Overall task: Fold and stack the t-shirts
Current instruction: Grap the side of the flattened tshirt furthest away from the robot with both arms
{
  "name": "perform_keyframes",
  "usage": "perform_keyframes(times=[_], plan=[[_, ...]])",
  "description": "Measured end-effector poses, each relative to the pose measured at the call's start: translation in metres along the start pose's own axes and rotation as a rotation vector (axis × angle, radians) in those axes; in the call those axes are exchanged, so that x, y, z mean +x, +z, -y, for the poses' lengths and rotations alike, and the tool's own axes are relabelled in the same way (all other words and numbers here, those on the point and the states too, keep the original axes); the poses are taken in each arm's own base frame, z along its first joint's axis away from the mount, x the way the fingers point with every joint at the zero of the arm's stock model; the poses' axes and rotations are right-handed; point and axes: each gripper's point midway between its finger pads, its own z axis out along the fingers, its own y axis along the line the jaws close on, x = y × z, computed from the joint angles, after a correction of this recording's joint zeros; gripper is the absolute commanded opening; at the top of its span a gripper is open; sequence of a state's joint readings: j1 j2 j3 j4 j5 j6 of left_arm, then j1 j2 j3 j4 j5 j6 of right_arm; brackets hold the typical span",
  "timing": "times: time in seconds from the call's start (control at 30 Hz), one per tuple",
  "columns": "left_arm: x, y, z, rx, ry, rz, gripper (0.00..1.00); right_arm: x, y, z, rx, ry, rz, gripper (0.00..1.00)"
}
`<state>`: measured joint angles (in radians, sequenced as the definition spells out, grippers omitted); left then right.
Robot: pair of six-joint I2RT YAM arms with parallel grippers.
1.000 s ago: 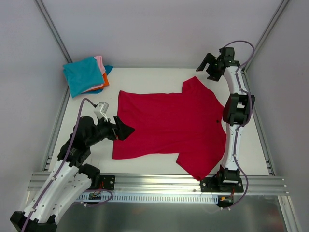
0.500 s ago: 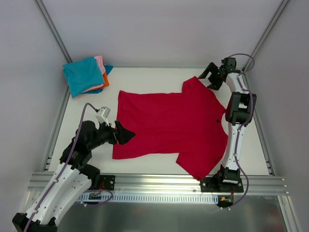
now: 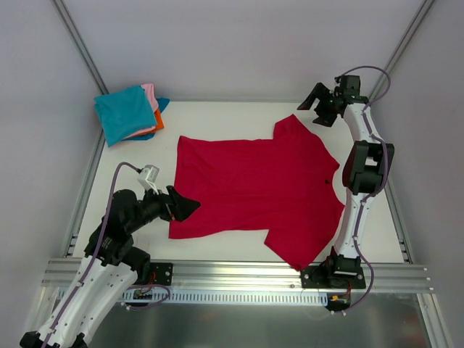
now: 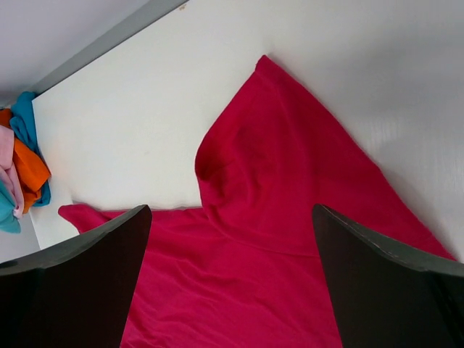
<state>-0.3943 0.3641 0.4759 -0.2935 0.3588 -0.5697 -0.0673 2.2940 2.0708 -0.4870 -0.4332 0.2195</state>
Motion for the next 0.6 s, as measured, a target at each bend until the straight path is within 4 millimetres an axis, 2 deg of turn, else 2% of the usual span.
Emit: perform_keyframes(times=[0.13,0.3,0.5,0.6], plan=[[0.001,0.001,-0.001,-0.006,-0.007,-0.009,0.99,-0.003,-0.008,-0.006,-0.002,-0.033,0.013,0.99],[0.007,0.005,-0.008,-0.031,-0.021,-0.039,0.99,-0.001,-0.007,-0.001,0.026,-0.035,-0.003,0.99],[0.019,0.019,-0.022,-0.081,-0.055,-0.113,0.99,-0.019,0.02,0.004,0.013,-0.034,0.027,1.0],[0.025,0.026,-0.029,-0.106,-0.072,-0.151,0.99,-0.019,0.04,0.015,0.013,0.009,0.025,1.0]])
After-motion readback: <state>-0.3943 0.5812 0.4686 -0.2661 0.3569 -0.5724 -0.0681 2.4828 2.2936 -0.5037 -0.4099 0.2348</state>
